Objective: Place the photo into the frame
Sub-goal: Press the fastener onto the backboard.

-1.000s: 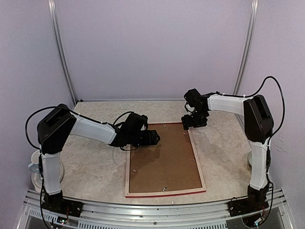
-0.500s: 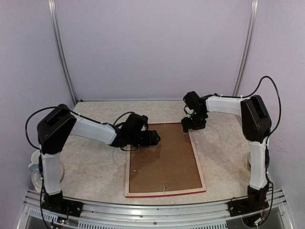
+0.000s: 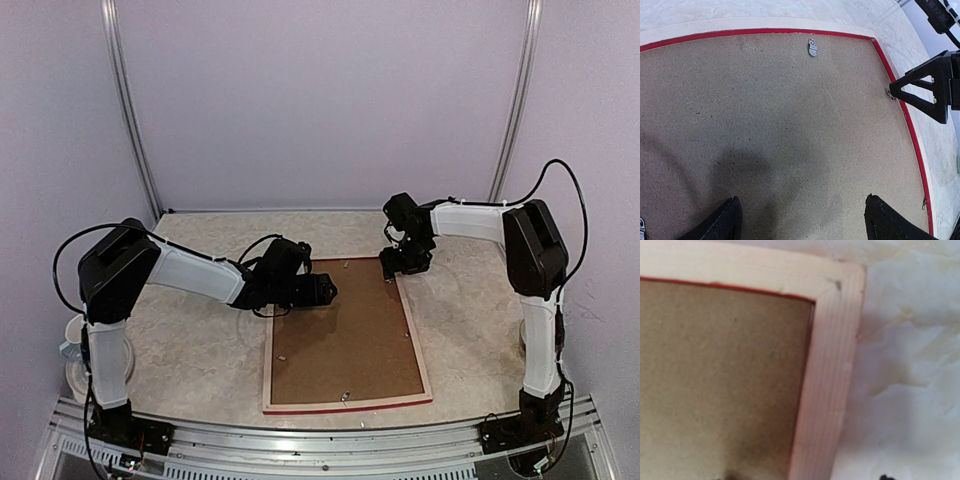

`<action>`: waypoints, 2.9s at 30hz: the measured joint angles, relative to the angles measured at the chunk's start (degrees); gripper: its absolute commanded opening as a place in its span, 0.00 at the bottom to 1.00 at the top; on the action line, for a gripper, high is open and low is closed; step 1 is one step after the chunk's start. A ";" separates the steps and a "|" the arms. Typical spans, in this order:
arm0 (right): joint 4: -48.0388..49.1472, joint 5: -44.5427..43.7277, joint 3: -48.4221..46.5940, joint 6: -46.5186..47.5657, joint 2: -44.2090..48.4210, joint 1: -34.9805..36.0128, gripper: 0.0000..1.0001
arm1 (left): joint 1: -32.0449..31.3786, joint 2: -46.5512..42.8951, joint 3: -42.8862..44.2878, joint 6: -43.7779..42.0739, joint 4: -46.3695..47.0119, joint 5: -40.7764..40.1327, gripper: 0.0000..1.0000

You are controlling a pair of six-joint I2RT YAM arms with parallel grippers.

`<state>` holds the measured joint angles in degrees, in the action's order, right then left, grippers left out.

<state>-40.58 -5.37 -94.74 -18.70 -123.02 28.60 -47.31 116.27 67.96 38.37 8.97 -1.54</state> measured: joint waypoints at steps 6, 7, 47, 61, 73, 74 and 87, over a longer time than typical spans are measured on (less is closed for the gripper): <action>-0.02 -0.07 0.13 0.20 -0.20 0.07 0.67 | 0.00 0.00 0.00 0.00 0.00 0.00 0.84; -0.02 -0.07 0.17 0.24 -0.24 0.07 0.67 | 0.00 0.00 0.00 0.02 0.00 0.00 0.84; 1.27 -2.73 0.17 0.20 -1.01 0.20 0.57 | 0.00 -0.39 -2.23 0.20 3.21 -0.09 0.84; 2.75 -2.95 1.05 -0.46 -0.61 -0.22 0.63 | 0.00 -0.48 -2.47 0.22 3.52 -0.13 0.84; 3.39 0.94 2.08 -0.85 2.71 -0.28 0.69 | 0.00 -0.50 -2.54 0.42 3.65 -0.13 0.84; 3.54 1.31 2.08 -0.83 2.75 -0.28 0.69 | 0.00 -0.50 -2.60 0.42 3.78 -0.13 0.84; 2.60 1.97 5.25 2.95 2.75 -0.28 0.68 | 0.00 -0.72 -3.34 0.52 4.72 -0.09 0.84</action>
<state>-37.98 -3.40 -89.49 -15.75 -120.27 28.32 -47.31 115.55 64.62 38.89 13.69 -1.63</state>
